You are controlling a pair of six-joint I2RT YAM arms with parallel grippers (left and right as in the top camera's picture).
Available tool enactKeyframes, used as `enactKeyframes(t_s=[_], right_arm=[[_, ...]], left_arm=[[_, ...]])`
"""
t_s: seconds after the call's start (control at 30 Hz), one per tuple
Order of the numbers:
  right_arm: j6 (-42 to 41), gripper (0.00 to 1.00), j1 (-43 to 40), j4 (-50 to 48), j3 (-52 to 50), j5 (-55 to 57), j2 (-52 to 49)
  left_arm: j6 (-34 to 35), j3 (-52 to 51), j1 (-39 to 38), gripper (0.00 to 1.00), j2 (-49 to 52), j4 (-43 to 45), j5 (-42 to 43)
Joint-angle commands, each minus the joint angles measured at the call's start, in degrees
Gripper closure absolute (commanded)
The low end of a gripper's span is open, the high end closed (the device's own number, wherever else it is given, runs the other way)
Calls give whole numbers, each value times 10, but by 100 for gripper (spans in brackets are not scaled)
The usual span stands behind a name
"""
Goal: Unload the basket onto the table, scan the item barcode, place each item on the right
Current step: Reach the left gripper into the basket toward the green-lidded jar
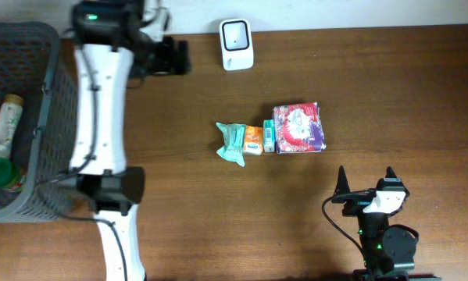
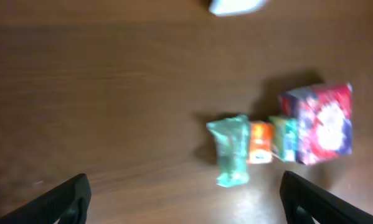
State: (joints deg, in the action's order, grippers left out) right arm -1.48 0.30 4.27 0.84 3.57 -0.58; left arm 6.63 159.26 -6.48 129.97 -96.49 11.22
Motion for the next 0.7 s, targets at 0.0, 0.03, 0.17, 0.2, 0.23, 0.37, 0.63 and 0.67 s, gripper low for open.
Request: enactKeyframes(t_s=[0.0, 0.03, 0.17, 0.2, 0.23, 0.37, 0.63, 0.67], right_arm=[[-3, 2, -3, 2, -5, 1, 4], [-3, 1, -3, 2, -5, 1, 4], [-3, 1, -3, 2, -5, 1, 4], [-3, 2, -3, 2, -5, 1, 4], [-3, 1, -3, 2, -5, 1, 4], [-3, 1, -3, 2, -5, 1, 4], [-3, 1, -3, 2, -5, 1, 4], [-3, 2, -3, 2, -5, 1, 4]], left_arm=[[-12, 11, 70, 4, -77, -2, -36], [-12, 11, 98, 4, -90, -2, -36], [-11, 11, 220, 3, -109, -2, -35], [-11, 10, 237, 3, -108, -2, -35], [-9, 7, 257, 3, -108, -2, -36], [3, -8, 323, 3, -108, -2, -38], [14, -184, 386, 2, -108, 98, -39], [15, -208, 385, 2, -108, 126, -48]])
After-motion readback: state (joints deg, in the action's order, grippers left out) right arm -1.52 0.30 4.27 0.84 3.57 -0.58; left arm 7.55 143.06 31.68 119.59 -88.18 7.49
